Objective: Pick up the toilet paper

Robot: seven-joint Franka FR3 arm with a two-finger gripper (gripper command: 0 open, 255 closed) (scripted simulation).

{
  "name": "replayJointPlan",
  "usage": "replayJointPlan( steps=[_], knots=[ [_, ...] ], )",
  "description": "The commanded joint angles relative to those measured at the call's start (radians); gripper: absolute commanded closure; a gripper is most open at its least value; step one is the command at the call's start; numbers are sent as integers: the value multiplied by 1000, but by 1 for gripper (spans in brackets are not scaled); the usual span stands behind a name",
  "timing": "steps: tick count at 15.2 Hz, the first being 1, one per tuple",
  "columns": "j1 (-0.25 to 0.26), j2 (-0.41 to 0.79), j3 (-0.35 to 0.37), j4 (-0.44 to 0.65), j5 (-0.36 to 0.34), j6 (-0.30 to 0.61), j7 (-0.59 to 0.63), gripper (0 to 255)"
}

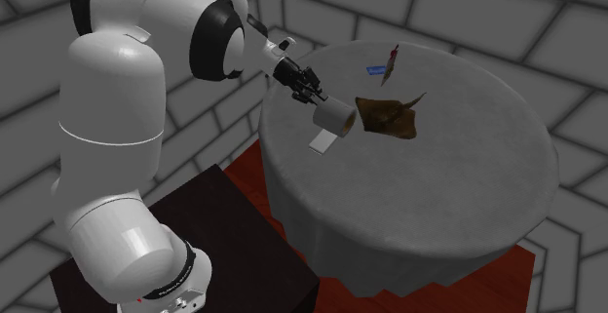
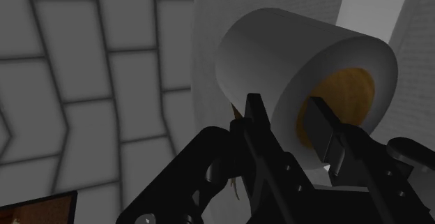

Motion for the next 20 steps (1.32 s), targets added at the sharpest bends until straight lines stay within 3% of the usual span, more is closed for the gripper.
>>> replayJointPlan(
  steps=[1, 20],
  knots=[
    [0, 1, 0, 0, 1, 0, 0, 255],
    [-23, -138, 30, 7, 45, -34, -128, 255]
  ],
)
